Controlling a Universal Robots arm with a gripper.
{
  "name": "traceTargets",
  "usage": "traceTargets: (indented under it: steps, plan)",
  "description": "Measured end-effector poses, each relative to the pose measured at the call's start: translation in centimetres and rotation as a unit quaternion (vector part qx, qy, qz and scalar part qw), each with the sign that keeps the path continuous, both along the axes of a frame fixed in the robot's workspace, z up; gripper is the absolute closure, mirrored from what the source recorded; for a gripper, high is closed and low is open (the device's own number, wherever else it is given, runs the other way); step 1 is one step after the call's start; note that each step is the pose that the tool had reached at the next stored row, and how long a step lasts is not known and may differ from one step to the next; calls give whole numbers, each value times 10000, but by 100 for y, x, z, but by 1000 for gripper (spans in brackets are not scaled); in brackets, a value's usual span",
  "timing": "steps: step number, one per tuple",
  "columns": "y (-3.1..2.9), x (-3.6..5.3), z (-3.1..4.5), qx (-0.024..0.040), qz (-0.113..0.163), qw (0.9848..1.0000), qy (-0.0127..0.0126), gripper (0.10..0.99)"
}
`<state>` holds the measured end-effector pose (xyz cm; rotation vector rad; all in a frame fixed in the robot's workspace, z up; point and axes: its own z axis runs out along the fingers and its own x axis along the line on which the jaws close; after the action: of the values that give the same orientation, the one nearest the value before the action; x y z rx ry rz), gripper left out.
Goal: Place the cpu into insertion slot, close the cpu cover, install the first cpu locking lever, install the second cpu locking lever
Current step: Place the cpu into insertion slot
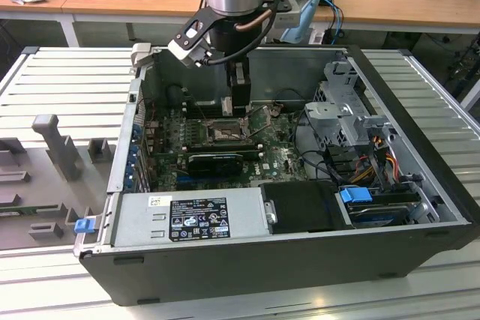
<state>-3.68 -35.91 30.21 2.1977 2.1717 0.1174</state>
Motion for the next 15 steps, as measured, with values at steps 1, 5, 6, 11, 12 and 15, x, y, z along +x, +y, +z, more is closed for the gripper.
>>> traceTargets:
  steps: [1,5,6,11,12,15]
  plan:
    - [0,0,-9,0,-6,10000,0,553]
    - [0,0,-32,0,-20,10000,0,553]
    - [0,0,-37,0,-23,10000,0,553]
    - [17,0,-126,-1,-62,10000,0,553]
    - [30,0,-143,-1,-64,10000,0,553]
    - [64,1,-203,1,-73,10000,0,553]
